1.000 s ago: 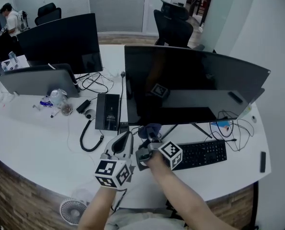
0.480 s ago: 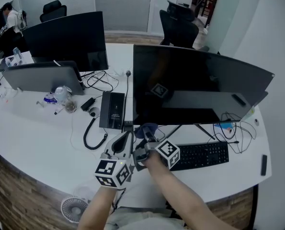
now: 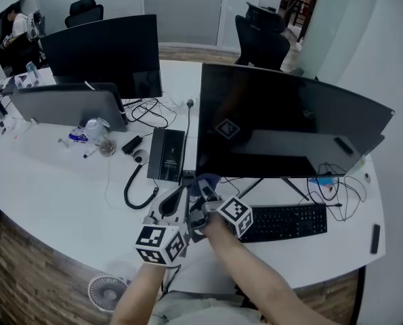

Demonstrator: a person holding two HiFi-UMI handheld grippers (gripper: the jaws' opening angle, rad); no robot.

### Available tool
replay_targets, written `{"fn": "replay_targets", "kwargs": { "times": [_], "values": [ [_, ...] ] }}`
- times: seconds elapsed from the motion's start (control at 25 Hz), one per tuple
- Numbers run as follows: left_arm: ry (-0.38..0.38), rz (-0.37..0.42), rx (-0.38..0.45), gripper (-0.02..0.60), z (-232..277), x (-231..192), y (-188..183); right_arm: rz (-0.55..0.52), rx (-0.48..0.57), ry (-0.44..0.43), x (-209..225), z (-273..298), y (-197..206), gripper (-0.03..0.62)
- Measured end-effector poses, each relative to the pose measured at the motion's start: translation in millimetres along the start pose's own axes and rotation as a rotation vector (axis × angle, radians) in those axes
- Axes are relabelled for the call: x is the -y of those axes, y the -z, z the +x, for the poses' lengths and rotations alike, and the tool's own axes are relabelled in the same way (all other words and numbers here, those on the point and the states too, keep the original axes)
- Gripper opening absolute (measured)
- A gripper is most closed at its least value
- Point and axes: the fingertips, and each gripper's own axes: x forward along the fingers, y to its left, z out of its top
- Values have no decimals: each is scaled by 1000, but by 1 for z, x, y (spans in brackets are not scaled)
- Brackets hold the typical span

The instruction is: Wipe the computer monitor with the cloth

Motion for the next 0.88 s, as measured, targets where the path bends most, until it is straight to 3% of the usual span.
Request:
{"fn": "replay_targets", "kwargs": {
  "times": [0.88],
  "values": [
    [-71, -17, 28, 8, -19, -28, -7, -111, -250, -17, -8, 20, 63, 126]
  ]
}}
